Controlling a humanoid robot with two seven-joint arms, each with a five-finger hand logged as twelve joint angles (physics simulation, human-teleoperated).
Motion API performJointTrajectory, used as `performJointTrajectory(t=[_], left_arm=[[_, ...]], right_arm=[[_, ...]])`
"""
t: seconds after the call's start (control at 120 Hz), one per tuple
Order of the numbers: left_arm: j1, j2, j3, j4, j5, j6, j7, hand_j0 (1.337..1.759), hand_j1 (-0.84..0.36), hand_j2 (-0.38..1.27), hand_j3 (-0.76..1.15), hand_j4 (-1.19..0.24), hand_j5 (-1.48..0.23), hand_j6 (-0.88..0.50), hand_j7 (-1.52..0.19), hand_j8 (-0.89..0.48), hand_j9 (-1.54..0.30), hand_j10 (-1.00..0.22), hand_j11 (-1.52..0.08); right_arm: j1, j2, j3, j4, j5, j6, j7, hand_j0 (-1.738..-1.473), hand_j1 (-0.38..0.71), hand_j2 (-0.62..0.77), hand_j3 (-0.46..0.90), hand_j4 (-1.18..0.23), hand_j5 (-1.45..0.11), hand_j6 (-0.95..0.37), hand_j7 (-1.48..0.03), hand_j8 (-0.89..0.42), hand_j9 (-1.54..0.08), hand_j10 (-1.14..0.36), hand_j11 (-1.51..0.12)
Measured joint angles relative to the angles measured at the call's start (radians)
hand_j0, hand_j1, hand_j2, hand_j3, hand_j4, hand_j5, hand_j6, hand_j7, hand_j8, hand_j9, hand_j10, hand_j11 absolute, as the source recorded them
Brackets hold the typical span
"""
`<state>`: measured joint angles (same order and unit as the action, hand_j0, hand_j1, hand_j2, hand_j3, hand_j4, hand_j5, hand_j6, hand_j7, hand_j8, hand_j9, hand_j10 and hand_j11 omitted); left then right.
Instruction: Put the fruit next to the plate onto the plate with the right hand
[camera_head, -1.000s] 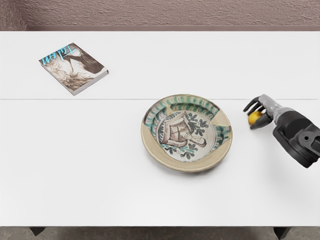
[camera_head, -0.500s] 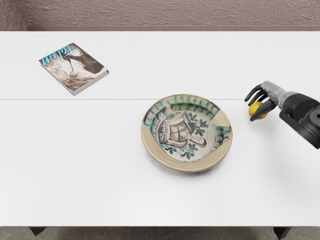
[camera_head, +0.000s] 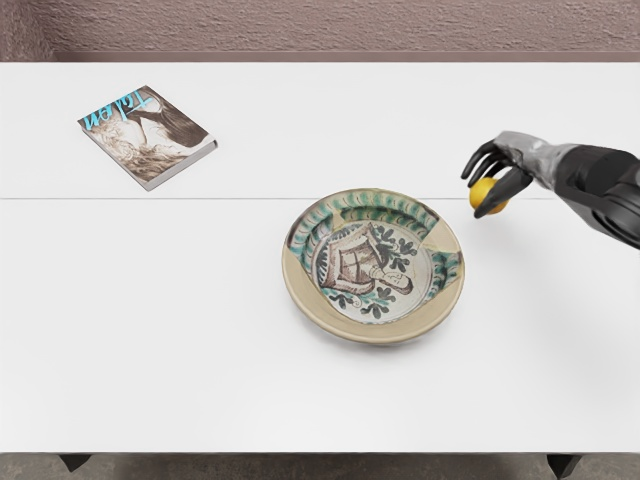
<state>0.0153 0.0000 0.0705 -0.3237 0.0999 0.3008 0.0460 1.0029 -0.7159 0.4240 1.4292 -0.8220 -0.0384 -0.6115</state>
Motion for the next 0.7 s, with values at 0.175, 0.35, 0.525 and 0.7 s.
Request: performJointTrajectory(t=[0.175,0.35,0.525,0.7], left_arm=[[0.000,0.000,0.000,0.000,0.000,0.000,0.000,1.658,0.34,0.00,0.00,0.00,-0.01,0.00,-0.01,0.00,-0.01,0.00,-0.01],[0.000,0.000,0.000,0.000,0.000,0.000,0.000,1.658,0.34,0.00,0.00,0.00,-0.01,0.00,-0.01,0.00,-0.01,0.00,-0.01],[0.000,0.000,0.000,0.000,0.000,0.000,0.000,1.658,0.34,0.00,0.00,0.00,-0.01,0.00,-0.01,0.00,-0.01,0.00,-0.01],[0.000,0.000,0.000,0.000,0.000,0.000,0.000,1.658,0.34,0.00,0.00,0.00,-0.01,0.00,-0.01,0.00,-0.01,0.00,-0.01]], right_arm=[[0.004,0.021,0.053,0.000,0.044,0.116,0.000,-1.655,0.30,0.35,0.00,-0.74,-1.01,-0.65,-0.98,-0.38,-0.98,-0.45,-0.98],[0.004,0.055,0.066,0.001,0.056,0.169,0.000,-1.655,0.31,0.34,0.00,-0.74,-1.02,-0.65,-0.98,-0.36,-0.98,-0.45,-0.98],[-0.007,0.080,0.066,0.002,0.057,0.181,0.001,-1.655,0.30,0.33,0.00,-0.73,-0.99,-0.67,-0.97,-0.38,-0.95,-0.45,-0.96],[-0.027,0.117,0.062,0.002,0.057,0.183,0.001,-1.656,0.33,0.38,0.00,-0.71,-0.96,-0.67,-0.94,-0.38,-0.93,-0.45,-0.94]])
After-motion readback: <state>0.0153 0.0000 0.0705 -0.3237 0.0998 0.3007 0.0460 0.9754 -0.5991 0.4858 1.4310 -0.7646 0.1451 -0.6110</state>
